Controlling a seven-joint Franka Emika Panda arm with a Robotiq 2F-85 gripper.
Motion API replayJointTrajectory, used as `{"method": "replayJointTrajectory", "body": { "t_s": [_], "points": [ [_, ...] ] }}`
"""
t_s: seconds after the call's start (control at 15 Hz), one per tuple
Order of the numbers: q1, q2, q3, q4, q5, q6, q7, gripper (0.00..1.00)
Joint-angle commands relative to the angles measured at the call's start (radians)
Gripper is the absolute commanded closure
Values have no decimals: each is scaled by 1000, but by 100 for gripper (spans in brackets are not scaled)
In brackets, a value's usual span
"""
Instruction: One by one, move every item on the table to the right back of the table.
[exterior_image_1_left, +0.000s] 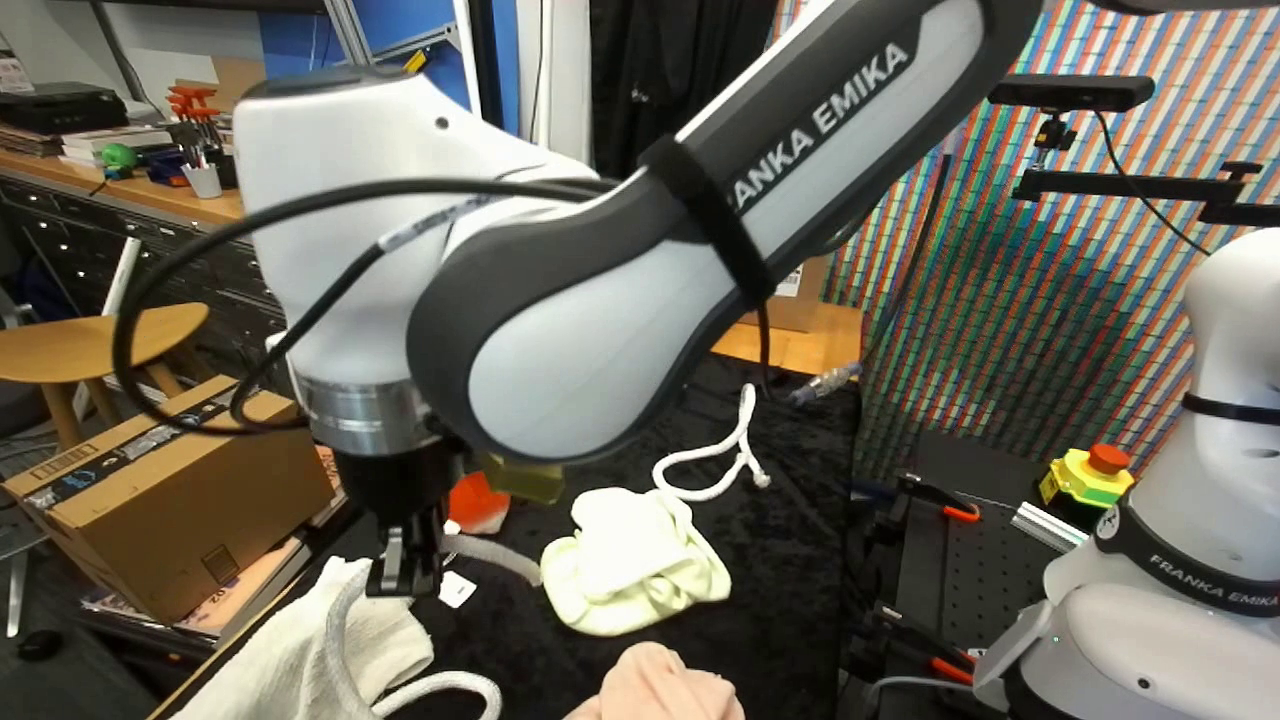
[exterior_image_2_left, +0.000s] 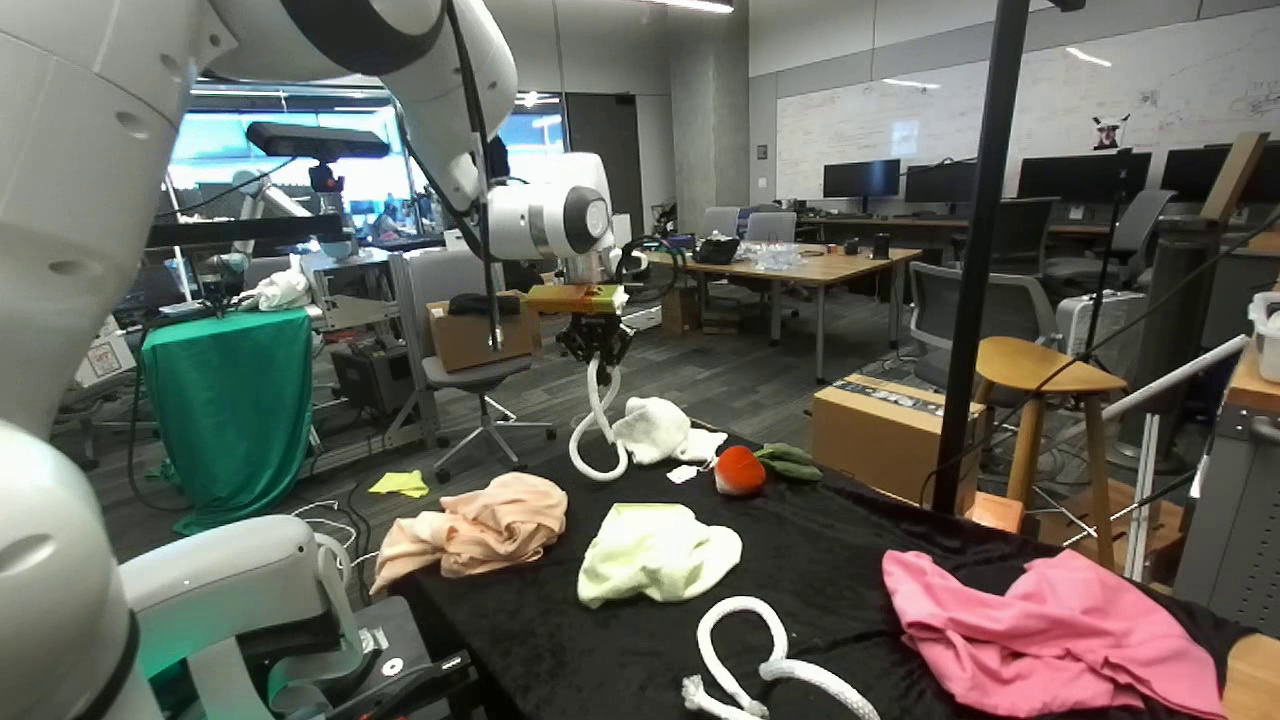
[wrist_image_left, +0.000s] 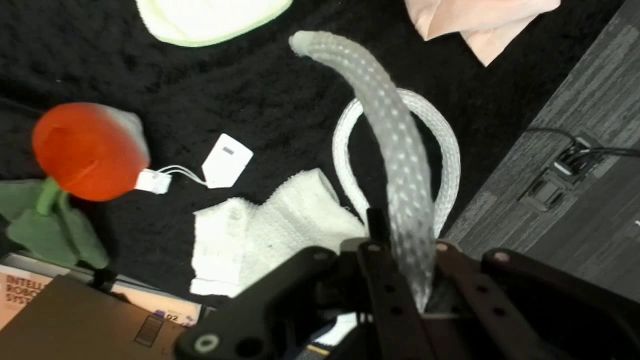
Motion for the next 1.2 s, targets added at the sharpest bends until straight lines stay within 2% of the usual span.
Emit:
{"method": "replayJointTrajectory", "body": {
  "t_s": [0.0,0.67,1.13],
  "points": [
    [-39,-173,-30,-126,-13,61,97,90],
    [-206,-485,-85,-288,-6,96,305,89],
    [-334,-571,-105,-301,-52,112,526,90]
  ]
}}
